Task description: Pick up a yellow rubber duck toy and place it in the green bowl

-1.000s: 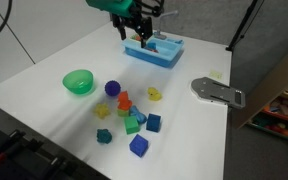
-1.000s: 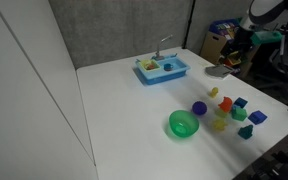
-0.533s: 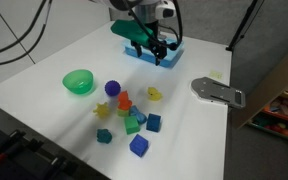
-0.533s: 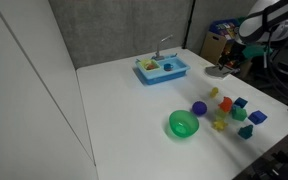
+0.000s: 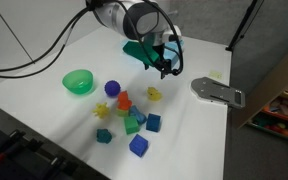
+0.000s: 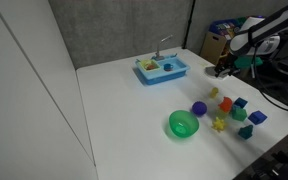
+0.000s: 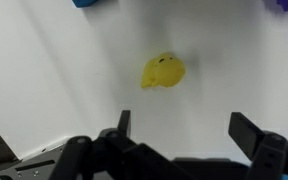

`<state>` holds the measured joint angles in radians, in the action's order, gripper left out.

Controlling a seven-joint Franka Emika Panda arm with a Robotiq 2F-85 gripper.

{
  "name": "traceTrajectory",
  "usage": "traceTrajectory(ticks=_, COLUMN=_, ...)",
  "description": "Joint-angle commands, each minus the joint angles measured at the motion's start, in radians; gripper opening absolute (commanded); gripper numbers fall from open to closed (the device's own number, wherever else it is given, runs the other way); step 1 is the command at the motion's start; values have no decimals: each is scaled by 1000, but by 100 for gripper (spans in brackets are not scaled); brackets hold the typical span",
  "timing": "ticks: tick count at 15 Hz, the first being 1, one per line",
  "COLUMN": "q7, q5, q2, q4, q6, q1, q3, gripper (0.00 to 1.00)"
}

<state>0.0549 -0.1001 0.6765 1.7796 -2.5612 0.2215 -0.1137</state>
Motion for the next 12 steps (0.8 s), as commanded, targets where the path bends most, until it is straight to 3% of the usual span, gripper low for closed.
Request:
traceTrajectory(ticks=1, q7=-4, q5=6, q2=1, q4=-4, q6=3, q1=5, q3=7, gripper=100)
traceTrajectory(ticks=9, q7=-28, q5=14, q2=114, q4=-67, q6=5, q1=6, q3=-16, gripper=100)
traceTrajectory(ticks=12, q7=11, q5=4, q2=161, q4=-82, q6=-34, q1=25, q3=8, gripper=100)
